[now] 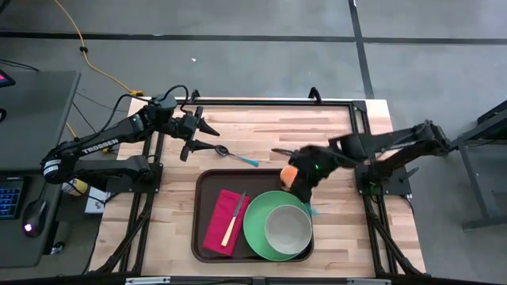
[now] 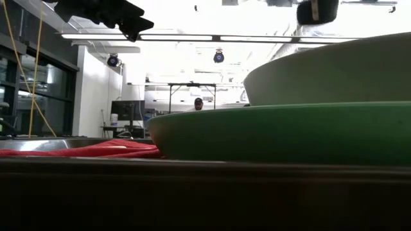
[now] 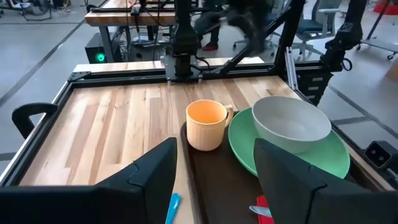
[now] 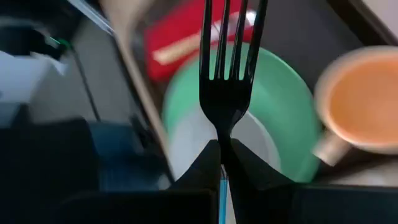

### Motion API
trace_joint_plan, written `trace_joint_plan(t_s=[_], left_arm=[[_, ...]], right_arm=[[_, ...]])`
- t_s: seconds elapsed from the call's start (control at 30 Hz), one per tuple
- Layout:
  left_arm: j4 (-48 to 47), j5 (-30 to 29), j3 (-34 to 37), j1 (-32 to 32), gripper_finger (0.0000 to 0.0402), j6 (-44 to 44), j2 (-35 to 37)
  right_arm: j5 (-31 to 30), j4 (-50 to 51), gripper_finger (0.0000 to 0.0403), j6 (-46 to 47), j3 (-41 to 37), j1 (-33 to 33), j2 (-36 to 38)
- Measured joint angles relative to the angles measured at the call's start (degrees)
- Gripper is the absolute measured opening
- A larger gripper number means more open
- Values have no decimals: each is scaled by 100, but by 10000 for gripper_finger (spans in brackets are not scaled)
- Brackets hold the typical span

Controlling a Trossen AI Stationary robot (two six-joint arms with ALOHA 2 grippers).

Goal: Set up tray
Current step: Put the blue fork to the left of the yellow knife on the red napkin on the brown serving tray

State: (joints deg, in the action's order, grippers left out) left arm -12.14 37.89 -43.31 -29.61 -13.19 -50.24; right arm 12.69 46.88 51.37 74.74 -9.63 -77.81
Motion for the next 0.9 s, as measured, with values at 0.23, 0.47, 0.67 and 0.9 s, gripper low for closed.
trace_joint_plan(t_s=[0.23, 0.47, 0.67, 0.9], left_arm=[[297, -145, 0, -2, 241, 614, 0], [911, -513, 0, 0, 241, 976, 0], [1087, -886, 0, -2, 241, 1144, 0], [1186, -1016, 0, -2, 241, 964, 18]], right_arm=[[-1992, -1698, 0, 570, 0, -1112, -55], [-3903, -2498, 0, 906, 7, -1766, -397], [-5027, -3856, 0, 1023, 111, -1868, -1105], [-5591, -3826, 0, 1375, 1426, -1558, -2387]])
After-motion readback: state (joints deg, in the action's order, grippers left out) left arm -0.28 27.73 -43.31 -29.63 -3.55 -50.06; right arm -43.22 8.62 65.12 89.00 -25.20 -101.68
